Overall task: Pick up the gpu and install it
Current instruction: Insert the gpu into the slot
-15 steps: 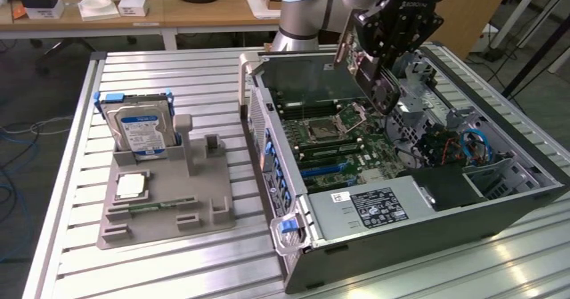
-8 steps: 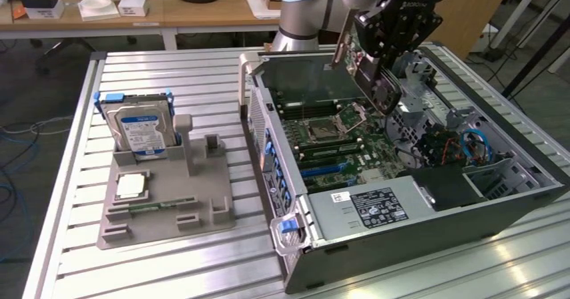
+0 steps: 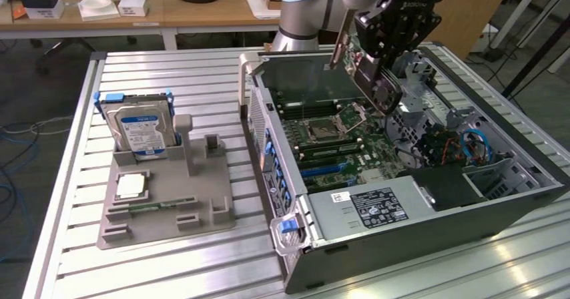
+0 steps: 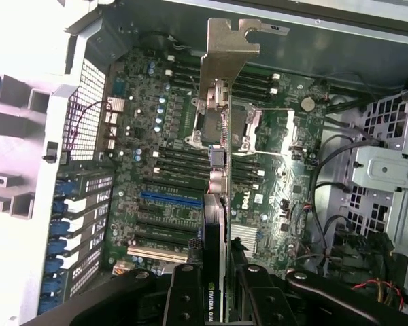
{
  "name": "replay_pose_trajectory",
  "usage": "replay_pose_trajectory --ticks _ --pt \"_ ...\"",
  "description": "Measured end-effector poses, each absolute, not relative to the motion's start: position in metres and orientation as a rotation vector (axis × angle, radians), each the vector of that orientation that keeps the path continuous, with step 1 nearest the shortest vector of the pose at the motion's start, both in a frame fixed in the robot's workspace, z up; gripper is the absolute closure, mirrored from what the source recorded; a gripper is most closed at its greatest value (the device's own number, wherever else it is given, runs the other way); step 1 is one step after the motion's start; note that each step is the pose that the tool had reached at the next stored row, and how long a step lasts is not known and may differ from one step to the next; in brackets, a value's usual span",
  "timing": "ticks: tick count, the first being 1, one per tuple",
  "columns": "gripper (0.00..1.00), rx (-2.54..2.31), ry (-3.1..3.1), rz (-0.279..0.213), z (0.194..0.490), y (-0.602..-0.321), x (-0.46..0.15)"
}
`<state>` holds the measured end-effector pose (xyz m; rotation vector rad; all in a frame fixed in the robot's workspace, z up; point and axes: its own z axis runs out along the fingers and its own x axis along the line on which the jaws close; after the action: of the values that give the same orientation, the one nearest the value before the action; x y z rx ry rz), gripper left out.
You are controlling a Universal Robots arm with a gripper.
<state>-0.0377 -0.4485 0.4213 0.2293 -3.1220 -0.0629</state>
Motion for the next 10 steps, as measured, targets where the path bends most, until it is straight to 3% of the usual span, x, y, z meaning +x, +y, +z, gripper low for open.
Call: replay_pose_trajectory --ticks 10 --pt "0.74 0.303 -3.115 -0.062 0.4213 -0.4485 -0.0377"
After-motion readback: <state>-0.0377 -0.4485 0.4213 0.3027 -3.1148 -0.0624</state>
